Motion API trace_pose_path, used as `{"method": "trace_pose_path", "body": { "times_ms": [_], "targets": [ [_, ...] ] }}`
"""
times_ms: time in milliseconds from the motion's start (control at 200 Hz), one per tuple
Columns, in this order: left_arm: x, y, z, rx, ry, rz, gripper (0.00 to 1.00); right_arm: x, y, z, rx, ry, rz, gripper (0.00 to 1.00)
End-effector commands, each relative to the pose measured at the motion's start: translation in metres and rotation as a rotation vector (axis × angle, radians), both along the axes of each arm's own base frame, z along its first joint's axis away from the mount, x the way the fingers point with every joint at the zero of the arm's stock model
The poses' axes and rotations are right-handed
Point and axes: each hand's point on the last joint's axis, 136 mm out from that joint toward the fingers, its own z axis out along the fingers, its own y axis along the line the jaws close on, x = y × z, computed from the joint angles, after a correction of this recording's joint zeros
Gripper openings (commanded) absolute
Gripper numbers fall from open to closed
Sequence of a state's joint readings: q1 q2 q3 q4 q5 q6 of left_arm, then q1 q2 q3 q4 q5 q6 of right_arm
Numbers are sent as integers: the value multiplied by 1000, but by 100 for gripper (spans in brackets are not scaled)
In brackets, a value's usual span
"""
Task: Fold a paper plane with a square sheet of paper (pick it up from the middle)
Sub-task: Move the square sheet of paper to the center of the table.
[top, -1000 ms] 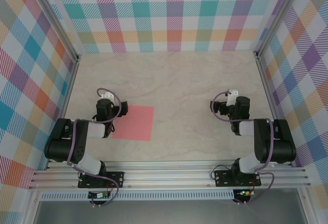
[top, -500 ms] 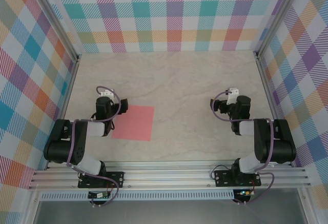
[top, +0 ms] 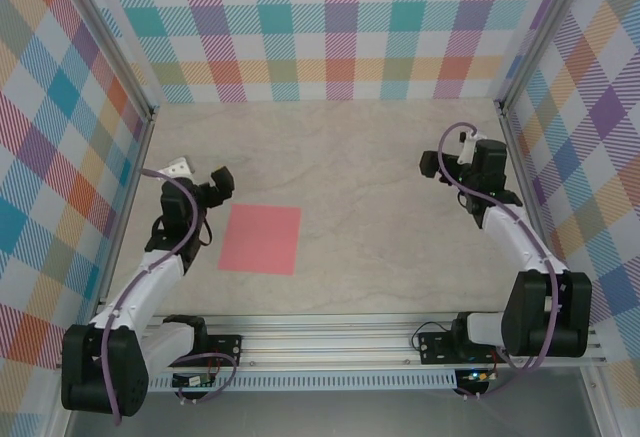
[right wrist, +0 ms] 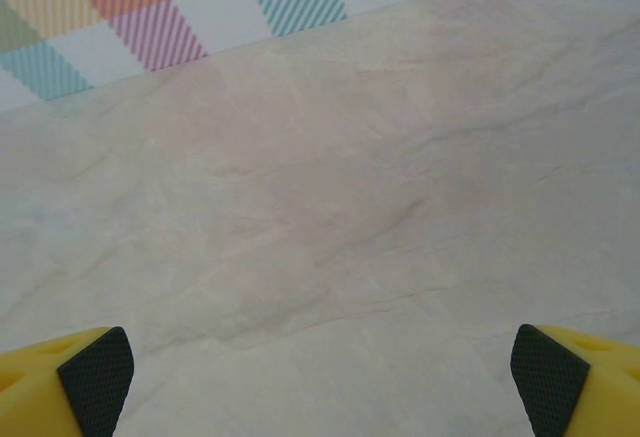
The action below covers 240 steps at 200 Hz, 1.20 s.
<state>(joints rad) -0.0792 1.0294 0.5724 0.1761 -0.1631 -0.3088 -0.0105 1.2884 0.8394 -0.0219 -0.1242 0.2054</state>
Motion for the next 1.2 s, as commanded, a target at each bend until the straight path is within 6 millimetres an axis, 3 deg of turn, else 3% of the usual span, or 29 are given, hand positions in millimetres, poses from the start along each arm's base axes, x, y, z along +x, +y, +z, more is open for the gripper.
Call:
{"method": "trace_pose_path", "body": {
  "times_ms": [0,130,240,370,515,700,955,1100,1195],
  "targets": [
    [-29,10,-43,-184,235,129,100,-52,45,-40,261,270,150,100],
    [-30,-51,-55,-352,292,-176,100,-68,76,-29,455,273,266,100],
    [-44,-97,-69,-423,389,-366,100,-77,91,-30,520,338,311,100],
    [-65,-110,-105,-396,549,-387,100,-85,107,-30,527,361,353,100],
    [-80,-125,-131,-370,691,-408,100,-88,124,-33,498,370,379,100],
    [-86,-149,-160,-349,779,-409,100,-88,146,-39,461,417,426,100],
    [-80,-210,-184,-382,825,-444,100,-89,139,-65,404,506,354,100],
    [-72,-270,-191,-439,825,-500,100,-91,127,-81,340,559,291,100],
    [-66,-296,-188,-424,803,-510,100,-92,132,-82,367,581,301,100]
  ]
}}
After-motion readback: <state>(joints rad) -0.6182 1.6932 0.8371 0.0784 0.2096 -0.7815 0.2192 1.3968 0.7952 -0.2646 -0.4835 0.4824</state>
